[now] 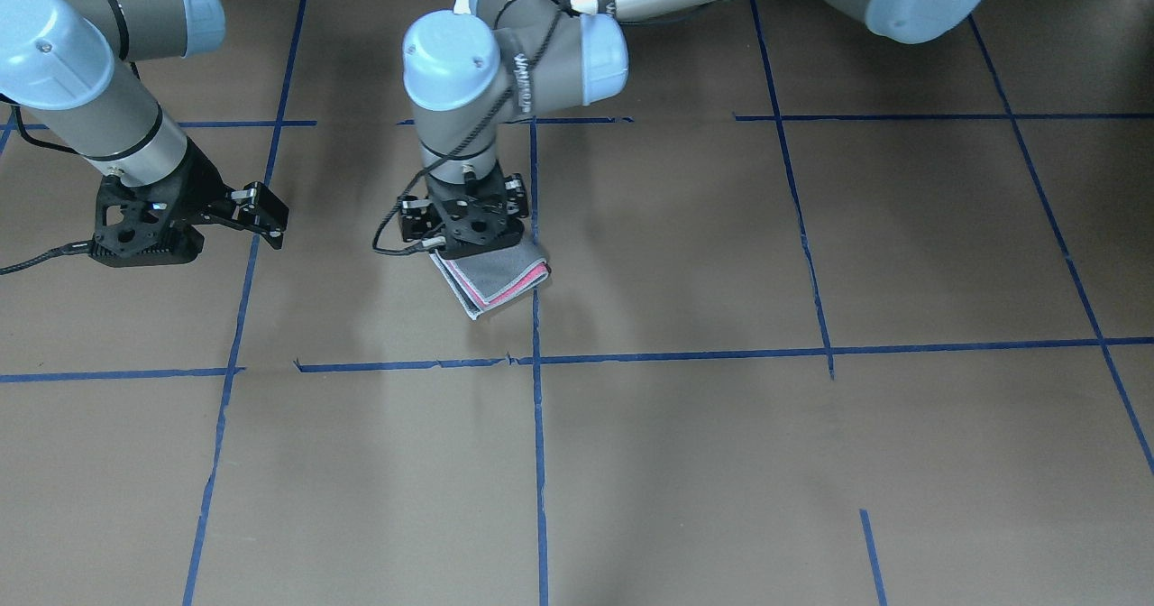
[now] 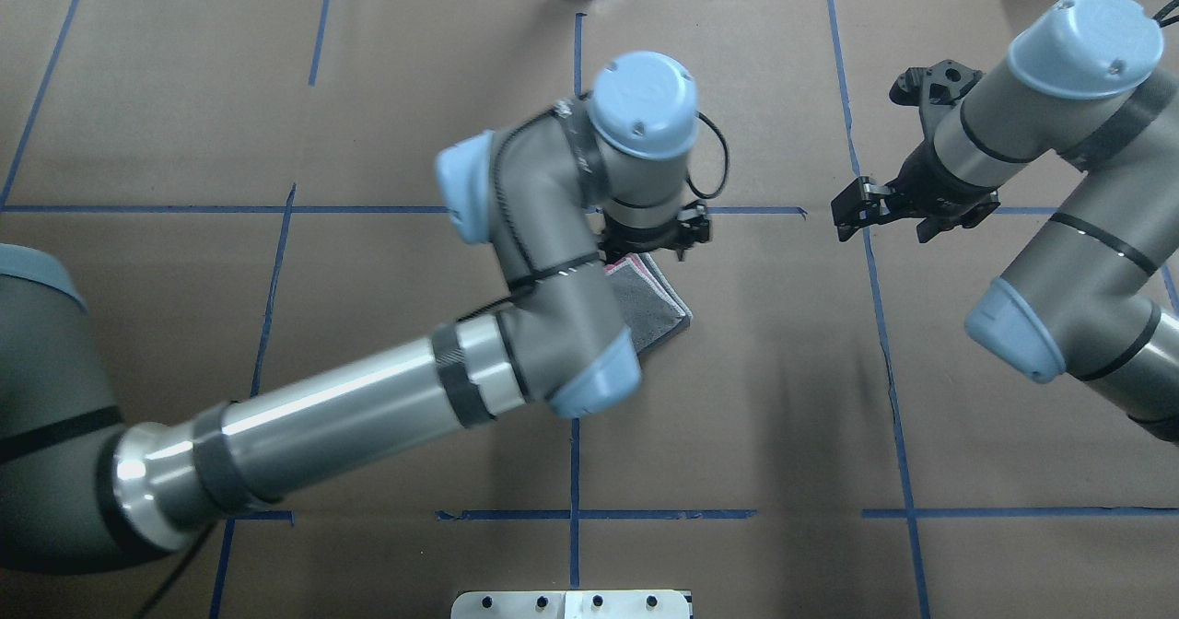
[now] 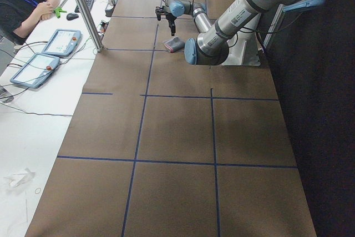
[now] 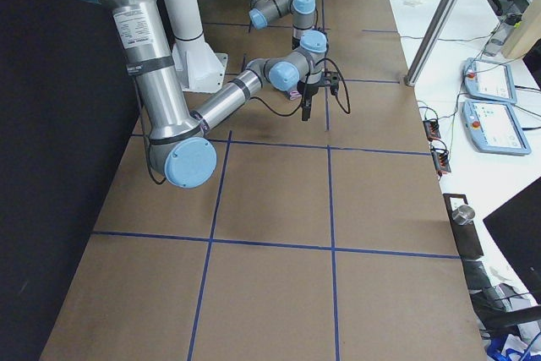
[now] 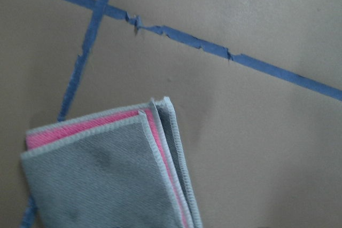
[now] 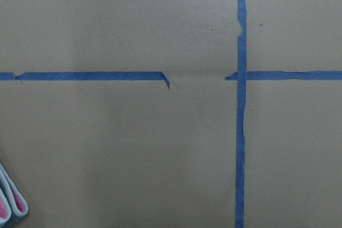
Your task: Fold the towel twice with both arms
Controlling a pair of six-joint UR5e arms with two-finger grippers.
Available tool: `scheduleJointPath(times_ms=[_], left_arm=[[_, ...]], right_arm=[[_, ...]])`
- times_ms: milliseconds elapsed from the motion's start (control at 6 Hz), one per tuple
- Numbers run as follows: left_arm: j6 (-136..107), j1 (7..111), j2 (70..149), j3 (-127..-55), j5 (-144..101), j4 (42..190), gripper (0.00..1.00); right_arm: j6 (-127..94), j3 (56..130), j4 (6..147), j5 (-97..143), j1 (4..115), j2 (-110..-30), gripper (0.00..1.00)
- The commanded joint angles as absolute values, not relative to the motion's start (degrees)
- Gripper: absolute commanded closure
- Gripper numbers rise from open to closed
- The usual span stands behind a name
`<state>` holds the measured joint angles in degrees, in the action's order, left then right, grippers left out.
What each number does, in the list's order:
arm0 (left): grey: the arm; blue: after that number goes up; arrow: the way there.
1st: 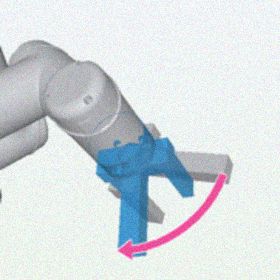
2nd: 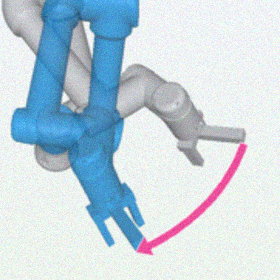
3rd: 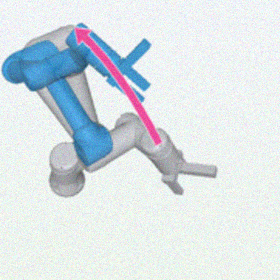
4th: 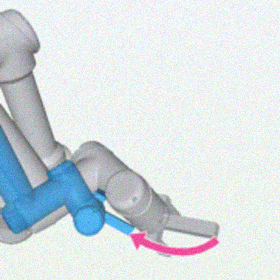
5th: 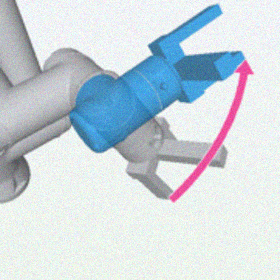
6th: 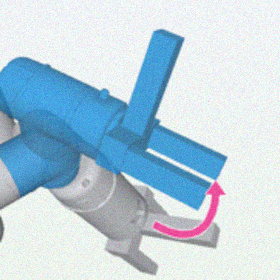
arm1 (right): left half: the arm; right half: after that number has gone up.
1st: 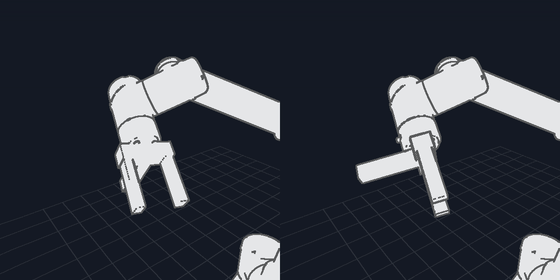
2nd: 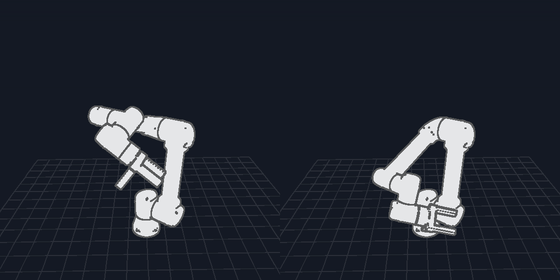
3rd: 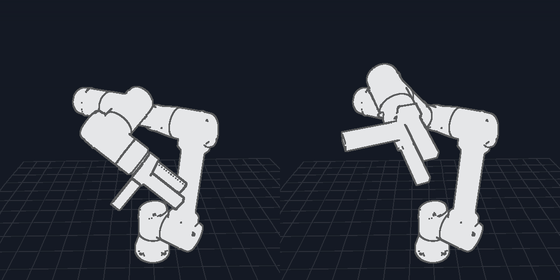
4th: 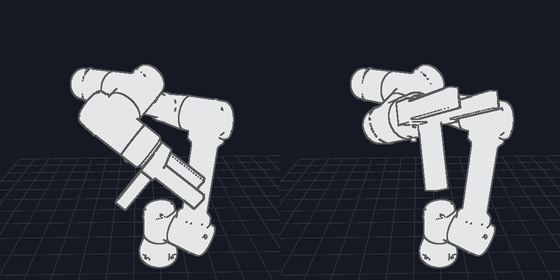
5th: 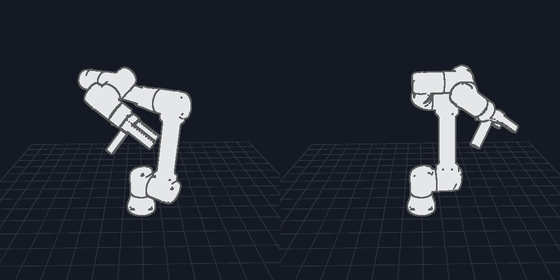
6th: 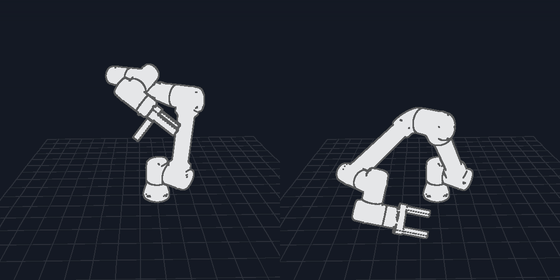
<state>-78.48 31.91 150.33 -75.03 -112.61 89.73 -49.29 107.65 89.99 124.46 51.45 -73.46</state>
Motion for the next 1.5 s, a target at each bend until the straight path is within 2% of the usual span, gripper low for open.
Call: scheduleJointPath(times_ms=[0,333,667,1000,1167,1333], left_arm=[[-54.54,39.42,132.65,-93.76,-115.65,82.29,0.0],[-27.74,53.19,116.97,-101.14,-124.68,82.18,0.0],[-1.97,67.78,102.81,-102.39,-129.96,82.18,0.0],[7.72,80.46,92.42,-101.16,-132.53,82.26,0.0],[7.47,81.29,88.37,-101.08,-132.28,83.05,0.0],[7.47,81.39,87.46,-101.07,-131.93,83.06,0.0]], right_arm=[[-33.24,107.67,90.09,128.57,59.45,-79.59,0.0],[-9.17,106.62,90.79,129.98,71.83,-89.25,0.0],[11.24,106.7,95.52,129.99,82.56,-96.12,0.0],[14.6,106.52,95.63,129.73,87.27,-103.5,0.0],[14.42,106.26,95.63,130.07,87.28,-103.8,0.0],[14.41,105.91,95.62,131.3,87.28,-103.89,0.0]])
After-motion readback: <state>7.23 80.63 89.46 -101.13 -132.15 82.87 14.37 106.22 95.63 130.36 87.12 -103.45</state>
